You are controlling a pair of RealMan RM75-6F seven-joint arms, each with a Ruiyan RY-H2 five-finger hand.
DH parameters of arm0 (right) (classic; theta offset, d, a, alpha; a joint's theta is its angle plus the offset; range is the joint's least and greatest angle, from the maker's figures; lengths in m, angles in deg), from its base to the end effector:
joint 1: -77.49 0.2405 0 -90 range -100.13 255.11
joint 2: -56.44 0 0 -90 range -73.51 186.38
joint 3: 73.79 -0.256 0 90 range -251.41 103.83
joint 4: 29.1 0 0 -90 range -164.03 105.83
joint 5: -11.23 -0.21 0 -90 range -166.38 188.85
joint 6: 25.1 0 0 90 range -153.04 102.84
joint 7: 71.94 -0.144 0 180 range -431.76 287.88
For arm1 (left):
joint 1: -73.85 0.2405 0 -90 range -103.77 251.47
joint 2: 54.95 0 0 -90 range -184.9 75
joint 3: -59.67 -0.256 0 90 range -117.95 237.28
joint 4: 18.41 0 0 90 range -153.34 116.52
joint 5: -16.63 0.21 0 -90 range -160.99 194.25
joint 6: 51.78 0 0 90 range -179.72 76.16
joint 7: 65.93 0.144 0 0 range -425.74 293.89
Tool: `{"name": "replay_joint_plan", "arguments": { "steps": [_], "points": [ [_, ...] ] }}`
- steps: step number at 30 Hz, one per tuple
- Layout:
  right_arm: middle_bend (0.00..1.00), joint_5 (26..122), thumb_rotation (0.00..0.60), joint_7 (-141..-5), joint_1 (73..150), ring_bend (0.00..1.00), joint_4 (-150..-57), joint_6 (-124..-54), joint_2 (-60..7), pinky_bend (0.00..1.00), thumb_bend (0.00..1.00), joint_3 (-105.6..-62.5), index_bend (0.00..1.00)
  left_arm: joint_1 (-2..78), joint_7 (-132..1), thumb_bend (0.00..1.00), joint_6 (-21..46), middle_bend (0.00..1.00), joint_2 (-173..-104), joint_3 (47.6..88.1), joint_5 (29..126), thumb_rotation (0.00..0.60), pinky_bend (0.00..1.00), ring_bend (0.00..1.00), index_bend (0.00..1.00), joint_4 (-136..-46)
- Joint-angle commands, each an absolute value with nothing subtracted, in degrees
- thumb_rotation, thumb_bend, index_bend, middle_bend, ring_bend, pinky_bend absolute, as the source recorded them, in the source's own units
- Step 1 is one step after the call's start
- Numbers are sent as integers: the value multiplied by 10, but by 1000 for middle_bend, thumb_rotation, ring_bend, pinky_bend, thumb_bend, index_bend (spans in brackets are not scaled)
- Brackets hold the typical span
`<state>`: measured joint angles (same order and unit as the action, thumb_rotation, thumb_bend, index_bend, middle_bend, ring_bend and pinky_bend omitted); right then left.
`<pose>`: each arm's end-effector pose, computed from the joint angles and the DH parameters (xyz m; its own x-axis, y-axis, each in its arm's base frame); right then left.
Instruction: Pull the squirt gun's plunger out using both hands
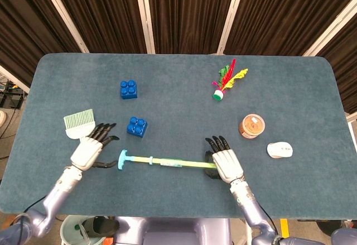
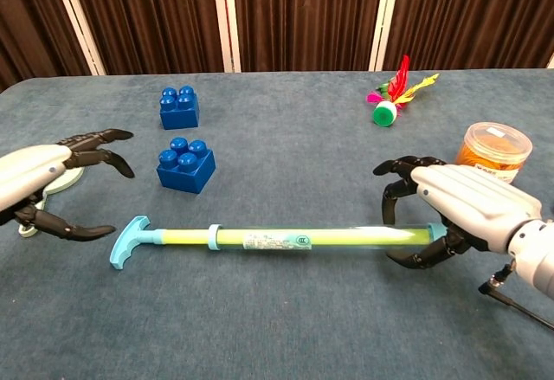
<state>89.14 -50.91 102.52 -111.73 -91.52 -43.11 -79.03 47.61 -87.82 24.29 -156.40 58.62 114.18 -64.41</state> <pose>-0.1820 -0.2532 -0.0577 0.3660 -0.2310 0.9015 -0.9044 -0.3167 0.2860 -0.2691 0.2832 -0.0289 0.3050 0.1692 0.9372 0.8612 -0.4691 -0.1956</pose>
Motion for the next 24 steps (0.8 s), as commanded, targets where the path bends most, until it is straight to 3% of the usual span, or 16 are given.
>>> {"name": "replay_joint_plan", "arguments": {
  "steps": [1, 7, 24],
  "points": [
    [126, 894, 600, -506, 1023, 30, -1129, -922, -426, 30, 373, -791, 698, 463, -874, 165, 234, 0, -1580, 584, 1145, 600, 0, 0, 314, -650],
    [127, 896, 600, -501, 1022, 29, -1147, -930, -415, 30, 373, -792, 698, 445, -865, 179, 217, 0, -1605, 582, 1145, 600, 0, 0, 341, -650],
    [128, 901, 600, -517, 1017, 29, -1167, -940, -383, 30, 373, -793, 698, 420, -830, 392, 145, 0, -1674, 573, 1119, 600, 0, 0, 455, -573]
  ]
}}
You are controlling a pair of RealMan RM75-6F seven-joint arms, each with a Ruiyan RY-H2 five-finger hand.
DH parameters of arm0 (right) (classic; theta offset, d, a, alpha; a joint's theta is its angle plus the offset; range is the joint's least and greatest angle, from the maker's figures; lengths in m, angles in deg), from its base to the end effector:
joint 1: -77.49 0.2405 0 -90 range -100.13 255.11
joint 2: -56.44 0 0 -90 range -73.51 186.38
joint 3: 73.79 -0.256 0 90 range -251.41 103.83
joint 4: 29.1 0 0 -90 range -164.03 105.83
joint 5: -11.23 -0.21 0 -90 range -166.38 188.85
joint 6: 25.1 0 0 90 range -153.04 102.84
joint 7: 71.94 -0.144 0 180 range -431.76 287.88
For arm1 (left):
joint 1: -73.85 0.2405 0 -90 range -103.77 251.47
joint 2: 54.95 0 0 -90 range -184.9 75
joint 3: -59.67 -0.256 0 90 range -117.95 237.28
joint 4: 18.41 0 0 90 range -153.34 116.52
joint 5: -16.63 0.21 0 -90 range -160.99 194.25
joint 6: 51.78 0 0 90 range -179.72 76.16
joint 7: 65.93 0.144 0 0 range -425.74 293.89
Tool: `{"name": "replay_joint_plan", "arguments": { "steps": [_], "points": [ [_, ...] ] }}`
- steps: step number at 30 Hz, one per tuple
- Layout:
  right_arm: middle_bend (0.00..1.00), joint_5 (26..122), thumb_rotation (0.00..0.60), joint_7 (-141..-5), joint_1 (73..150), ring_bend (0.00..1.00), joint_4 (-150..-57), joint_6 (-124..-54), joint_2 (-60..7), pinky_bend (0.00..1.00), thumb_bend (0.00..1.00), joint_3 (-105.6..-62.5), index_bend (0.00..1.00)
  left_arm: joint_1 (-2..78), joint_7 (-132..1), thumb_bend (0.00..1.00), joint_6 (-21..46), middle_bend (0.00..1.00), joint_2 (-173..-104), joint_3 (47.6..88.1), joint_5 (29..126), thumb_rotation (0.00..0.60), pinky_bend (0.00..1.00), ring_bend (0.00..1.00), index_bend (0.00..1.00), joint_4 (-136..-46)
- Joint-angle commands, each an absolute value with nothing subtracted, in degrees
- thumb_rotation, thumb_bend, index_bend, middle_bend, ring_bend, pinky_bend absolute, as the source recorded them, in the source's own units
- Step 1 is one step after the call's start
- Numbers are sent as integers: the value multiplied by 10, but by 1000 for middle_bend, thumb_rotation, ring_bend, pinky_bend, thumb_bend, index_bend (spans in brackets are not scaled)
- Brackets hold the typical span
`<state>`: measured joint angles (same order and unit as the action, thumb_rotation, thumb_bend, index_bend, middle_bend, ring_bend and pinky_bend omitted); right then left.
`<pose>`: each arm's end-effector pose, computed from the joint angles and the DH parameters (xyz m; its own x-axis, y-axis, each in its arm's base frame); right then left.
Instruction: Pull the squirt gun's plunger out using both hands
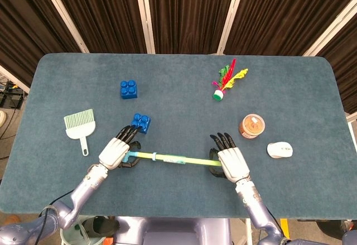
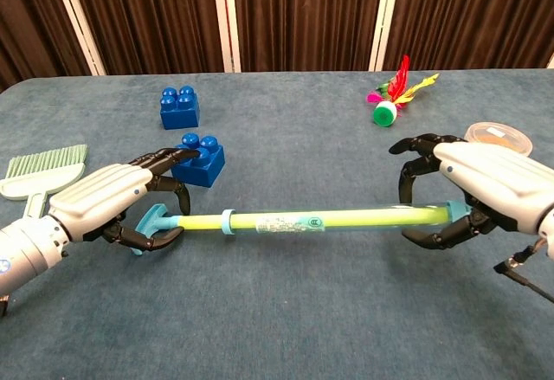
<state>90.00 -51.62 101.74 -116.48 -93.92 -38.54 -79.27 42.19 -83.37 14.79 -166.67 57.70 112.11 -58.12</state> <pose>-0.1835 -0.2538 -0.0309 0.3444 -0.1913 0.9191 -0.9105 -0.3067 0.2773 -0.2347 0.2918 -0.0991 0.3918 0.2661 0.8807 0.8348 -0.5052 -0.2187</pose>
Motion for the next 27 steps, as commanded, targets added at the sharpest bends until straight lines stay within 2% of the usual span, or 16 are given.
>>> {"name": "replay_joint_plan", "arguments": {
  "steps": [1, 8, 18, 27],
  "points": [
    [128, 900, 600, -518, 1017, 30, -1167, -940, -382, 30, 373, -794, 697, 421, -830, 397, 146, 0, -1674, 572, 1119, 600, 0, 0, 461, -572],
    [129, 895, 600, -524, 1016, 30, -1166, -944, -374, 29, 374, -800, 698, 424, -817, 458, 152, 0, -1671, 565, 1118, 600, 0, 0, 493, -571],
    [131, 896, 600, -529, 1014, 29, -1172, -950, -364, 30, 374, -801, 698, 420, -776, 418, 121, 0, -1663, 566, 1101, 600, 0, 0, 511, -573],
    [131, 896, 600, -530, 1013, 30, -1176, -955, -358, 30, 374, -803, 698, 420, -728, 472, 102, 0, -1654, 572, 1084, 600, 0, 0, 583, -584]
  ]
}}
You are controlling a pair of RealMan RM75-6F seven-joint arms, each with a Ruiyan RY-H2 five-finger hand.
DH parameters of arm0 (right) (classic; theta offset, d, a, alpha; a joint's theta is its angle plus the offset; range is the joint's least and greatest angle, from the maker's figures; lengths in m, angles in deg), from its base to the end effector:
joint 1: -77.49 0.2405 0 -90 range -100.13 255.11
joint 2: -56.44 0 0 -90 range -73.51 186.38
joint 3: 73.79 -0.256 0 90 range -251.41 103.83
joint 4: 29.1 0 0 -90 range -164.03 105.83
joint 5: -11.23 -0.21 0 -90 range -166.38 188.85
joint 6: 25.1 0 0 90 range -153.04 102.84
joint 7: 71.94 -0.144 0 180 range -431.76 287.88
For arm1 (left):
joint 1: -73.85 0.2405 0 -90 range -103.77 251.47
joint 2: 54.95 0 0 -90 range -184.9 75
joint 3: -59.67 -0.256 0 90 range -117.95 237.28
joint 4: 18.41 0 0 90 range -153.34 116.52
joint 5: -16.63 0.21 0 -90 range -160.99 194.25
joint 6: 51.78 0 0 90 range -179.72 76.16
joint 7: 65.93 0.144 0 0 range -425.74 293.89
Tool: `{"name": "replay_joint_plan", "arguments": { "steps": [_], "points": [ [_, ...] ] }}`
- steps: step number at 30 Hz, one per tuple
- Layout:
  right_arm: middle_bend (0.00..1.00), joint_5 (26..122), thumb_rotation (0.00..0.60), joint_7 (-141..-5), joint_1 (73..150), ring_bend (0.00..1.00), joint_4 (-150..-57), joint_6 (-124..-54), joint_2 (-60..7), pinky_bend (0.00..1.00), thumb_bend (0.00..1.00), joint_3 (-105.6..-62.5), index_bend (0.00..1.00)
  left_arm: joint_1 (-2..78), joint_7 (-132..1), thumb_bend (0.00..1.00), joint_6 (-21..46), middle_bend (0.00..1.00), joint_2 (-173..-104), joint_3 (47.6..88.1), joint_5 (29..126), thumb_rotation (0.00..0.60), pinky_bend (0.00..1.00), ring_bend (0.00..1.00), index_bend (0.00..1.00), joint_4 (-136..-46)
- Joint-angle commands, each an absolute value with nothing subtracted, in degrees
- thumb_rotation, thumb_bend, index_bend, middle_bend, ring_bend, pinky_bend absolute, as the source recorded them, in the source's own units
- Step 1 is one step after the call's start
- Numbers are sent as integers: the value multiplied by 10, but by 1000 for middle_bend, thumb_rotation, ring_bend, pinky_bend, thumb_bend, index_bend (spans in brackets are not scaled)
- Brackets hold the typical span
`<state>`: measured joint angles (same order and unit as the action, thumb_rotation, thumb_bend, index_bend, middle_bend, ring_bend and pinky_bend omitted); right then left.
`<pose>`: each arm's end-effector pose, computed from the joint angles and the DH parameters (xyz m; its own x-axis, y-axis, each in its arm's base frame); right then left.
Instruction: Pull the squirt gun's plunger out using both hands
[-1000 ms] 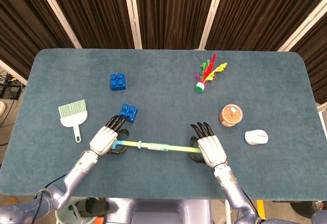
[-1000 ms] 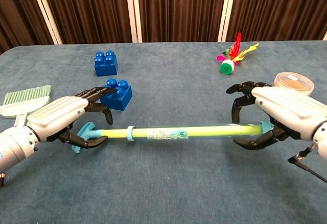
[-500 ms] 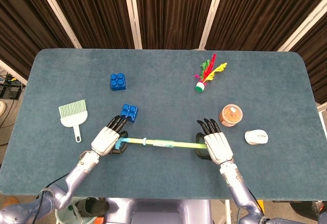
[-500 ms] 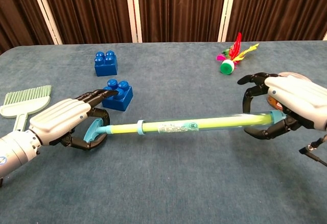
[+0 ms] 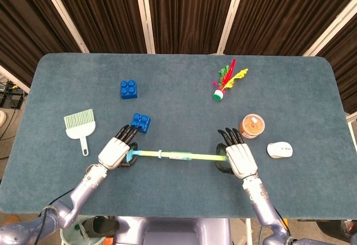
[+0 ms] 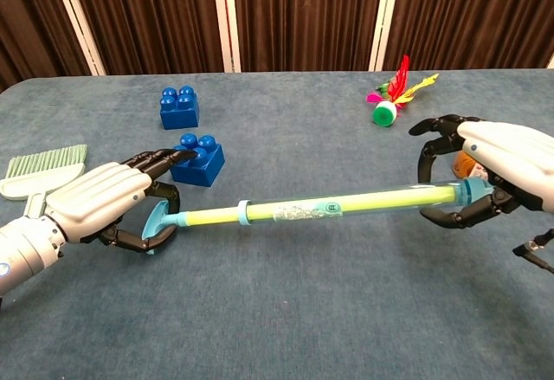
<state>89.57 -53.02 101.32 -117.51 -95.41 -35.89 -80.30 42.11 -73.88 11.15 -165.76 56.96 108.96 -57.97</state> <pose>-0.1915 -0.2607 -0.0121 0.3308 -0.1546 0.9309 -0.9197 -0.2737 0.2813 -0.2509 0.2957 -0.0980 0.5448 0.2349 0.8050 0.7801 -0.4941 -0.3837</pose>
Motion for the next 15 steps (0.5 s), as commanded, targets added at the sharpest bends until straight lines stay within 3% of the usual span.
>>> {"name": "replay_joint_plan", "arguments": {
  "steps": [1, 8, 15],
  "points": [
    [131, 897, 600, -529, 1013, 30, -1176, -955, -358, 30, 373, -803, 698, 420, -722, 460, 96, 0, -1652, 572, 1080, 600, 0, 0, 585, -587],
    [130, 899, 600, -527, 1012, 29, -1181, -957, -356, 30, 373, -800, 699, 412, -691, 234, 59, 0, -1636, 584, 1057, 600, 0, 0, 507, -622],
    [131, 906, 600, -524, 1011, 30, -1187, -962, -353, 30, 374, -797, 699, 405, -665, 222, 44, 0, -1630, 595, 1041, 600, 0, 0, 548, -644]
  ]
}}
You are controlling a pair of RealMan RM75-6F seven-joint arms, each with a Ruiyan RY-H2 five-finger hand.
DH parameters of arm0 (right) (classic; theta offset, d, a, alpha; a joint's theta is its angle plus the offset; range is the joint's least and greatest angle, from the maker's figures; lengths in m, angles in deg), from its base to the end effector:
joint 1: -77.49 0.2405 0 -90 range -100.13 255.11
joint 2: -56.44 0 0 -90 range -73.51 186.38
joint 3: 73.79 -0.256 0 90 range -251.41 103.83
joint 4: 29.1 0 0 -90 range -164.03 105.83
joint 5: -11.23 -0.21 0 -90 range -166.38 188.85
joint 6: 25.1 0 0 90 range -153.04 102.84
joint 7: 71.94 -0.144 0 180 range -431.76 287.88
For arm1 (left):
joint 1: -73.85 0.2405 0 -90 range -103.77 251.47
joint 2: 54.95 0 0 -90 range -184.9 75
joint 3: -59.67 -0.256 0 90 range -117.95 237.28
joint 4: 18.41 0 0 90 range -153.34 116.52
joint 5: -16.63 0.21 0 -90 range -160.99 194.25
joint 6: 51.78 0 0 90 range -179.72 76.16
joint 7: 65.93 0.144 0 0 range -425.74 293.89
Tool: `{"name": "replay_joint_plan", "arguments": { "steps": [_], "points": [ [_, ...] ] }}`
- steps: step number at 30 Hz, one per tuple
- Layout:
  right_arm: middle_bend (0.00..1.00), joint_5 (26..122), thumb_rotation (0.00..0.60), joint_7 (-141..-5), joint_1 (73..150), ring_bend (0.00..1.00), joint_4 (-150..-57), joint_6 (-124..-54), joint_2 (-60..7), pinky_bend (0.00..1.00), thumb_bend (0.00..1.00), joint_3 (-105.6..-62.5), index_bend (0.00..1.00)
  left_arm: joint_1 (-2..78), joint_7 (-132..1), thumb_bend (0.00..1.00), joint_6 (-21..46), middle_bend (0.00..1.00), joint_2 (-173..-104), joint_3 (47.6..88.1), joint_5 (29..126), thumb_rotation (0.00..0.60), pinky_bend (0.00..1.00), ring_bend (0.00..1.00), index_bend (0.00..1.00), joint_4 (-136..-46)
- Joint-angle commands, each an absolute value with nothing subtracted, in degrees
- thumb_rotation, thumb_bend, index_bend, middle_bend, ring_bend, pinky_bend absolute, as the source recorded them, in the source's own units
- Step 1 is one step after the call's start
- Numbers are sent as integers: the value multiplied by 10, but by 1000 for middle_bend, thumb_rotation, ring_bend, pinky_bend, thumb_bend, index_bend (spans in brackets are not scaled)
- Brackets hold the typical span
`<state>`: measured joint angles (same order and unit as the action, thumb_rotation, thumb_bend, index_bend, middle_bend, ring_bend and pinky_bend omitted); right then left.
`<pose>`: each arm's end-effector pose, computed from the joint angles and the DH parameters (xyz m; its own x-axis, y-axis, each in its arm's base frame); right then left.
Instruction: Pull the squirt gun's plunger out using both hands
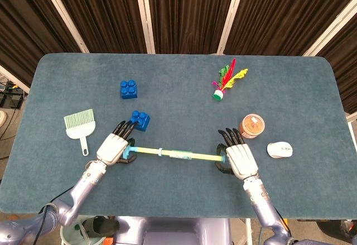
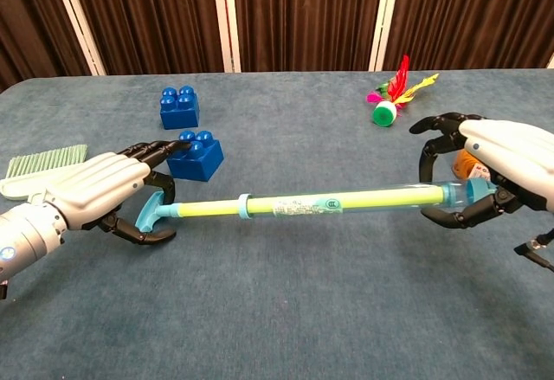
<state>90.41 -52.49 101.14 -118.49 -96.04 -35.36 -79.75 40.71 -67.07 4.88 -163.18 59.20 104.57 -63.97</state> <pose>-0.1893 -0.2572 -0.0098 0.3373 -0.1479 0.9297 -0.9142 -0.2873 0.2860 -0.2487 0.3040 -0.0980 0.5829 0.2805 0.7626 0.7791 -0.4594 -0.4265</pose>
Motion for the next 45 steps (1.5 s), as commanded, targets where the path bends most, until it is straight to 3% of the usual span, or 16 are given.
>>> {"name": "replay_joint_plan", "arguments": {
  "steps": [1, 7, 10, 45],
  "points": [
    [132, 907, 600, -523, 1011, 30, -1188, -963, -352, 30, 374, -797, 699, 405, -661, 251, 43, 0, -1629, 596, 1040, 600, 0, 0, 571, -647],
    [132, 907, 600, -521, 1011, 30, -1192, -967, -348, 30, 372, -800, 699, 408, -647, 553, 56, 5, -1625, 594, 1041, 600, 0, 0, 666, -659],
    [131, 905, 600, -521, 1010, 30, -1193, -967, -345, 30, 373, -801, 699, 411, -641, 634, 69, 22, -1620, 594, 1043, 600, 0, 0, 697, -669],
    [189, 872, 600, -537, 997, 48, -1182, -979, -303, 38, 393, -823, 804, 443, -593, 639, 195, 29, -1532, 571, 1103, 600, 0, 0, 704, -822]
  ]
}}
